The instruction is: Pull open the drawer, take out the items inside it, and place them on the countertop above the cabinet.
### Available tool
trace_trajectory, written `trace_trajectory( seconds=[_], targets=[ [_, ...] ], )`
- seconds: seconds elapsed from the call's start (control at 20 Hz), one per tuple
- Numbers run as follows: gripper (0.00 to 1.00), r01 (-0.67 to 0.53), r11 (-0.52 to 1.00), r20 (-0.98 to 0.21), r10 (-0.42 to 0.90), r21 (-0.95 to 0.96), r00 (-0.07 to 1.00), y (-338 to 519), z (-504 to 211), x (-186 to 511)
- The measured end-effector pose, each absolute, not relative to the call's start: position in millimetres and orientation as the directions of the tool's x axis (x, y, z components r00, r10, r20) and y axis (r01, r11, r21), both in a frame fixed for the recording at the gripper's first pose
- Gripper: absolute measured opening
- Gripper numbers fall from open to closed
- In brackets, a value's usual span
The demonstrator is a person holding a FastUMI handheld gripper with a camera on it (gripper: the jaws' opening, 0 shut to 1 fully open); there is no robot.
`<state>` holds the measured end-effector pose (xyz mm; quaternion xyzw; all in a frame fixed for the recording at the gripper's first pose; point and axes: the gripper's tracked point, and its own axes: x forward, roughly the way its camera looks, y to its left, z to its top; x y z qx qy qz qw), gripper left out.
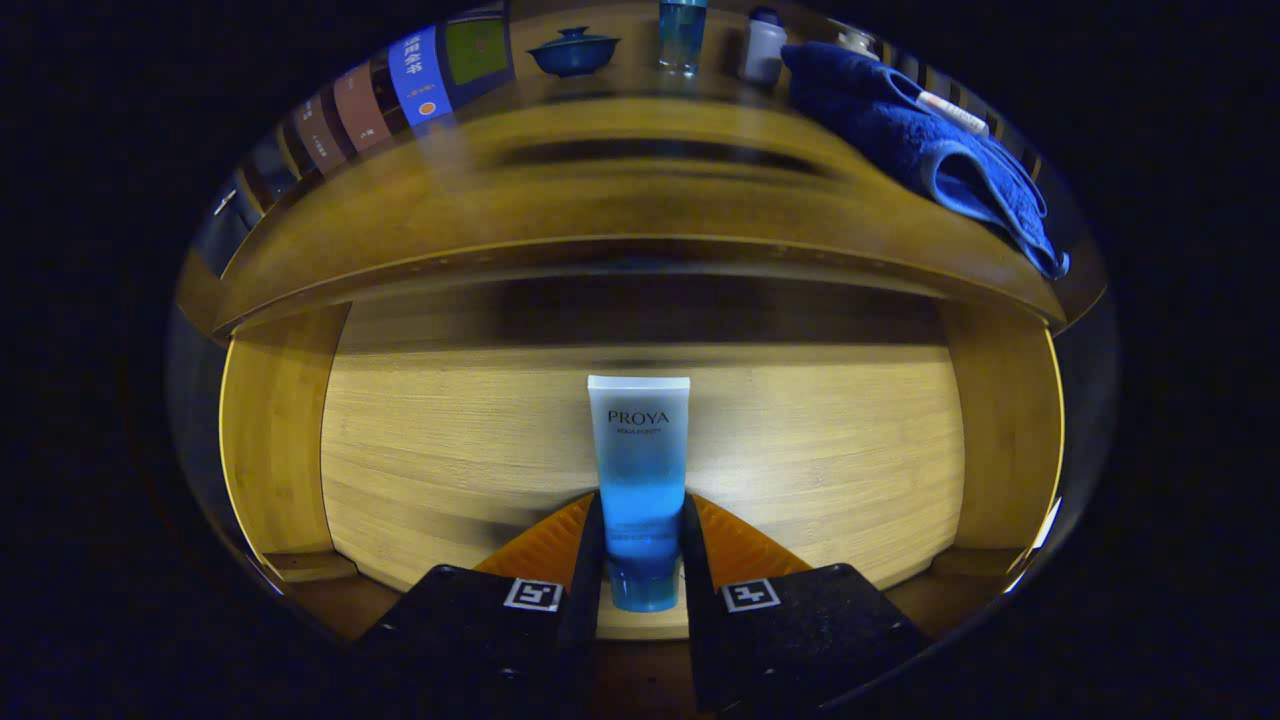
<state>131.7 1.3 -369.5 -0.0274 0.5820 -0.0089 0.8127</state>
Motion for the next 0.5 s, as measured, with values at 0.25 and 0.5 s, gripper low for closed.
trace_trajectory(
  seconds=[0.25,0.5],
  targets=[
    [0.43,0.021,0.994,-0.937,-0.112,-0.112,0.332,-3,-330,112],
    [0.43,0.069,0.989,-0.912,-0.149,-0.132,0.383,-1,-268,112]
  ],
)
